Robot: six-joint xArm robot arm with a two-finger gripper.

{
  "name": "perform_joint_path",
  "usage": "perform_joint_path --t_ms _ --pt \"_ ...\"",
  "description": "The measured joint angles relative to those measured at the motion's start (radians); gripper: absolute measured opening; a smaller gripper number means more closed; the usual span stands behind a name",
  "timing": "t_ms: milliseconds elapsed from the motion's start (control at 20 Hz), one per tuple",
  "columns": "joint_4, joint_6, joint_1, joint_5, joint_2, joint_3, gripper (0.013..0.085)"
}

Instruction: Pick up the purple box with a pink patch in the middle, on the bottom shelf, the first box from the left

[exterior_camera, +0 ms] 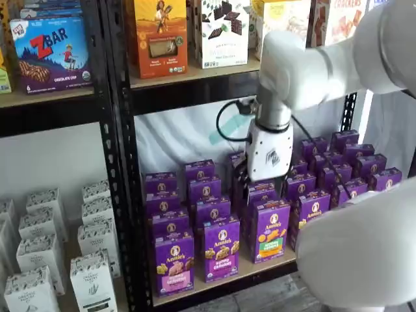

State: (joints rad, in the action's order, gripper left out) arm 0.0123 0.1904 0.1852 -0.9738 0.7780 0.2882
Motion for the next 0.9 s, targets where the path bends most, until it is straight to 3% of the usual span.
perform_joint_path --t_ms 300,450,800,900 --pt "-0.006 0.028 0.026 0.139 -0.224 0.008 0.0850" --pt "0.010 0.016 0.027 0.252 -0.348 0.008 0.0850" --pt "-0.014 0.046 0.041 0.473 -0.575 0.015 0.0850" --pt "0.013 0.030 0.050 0.524 -0.618 0.014 0.0850"
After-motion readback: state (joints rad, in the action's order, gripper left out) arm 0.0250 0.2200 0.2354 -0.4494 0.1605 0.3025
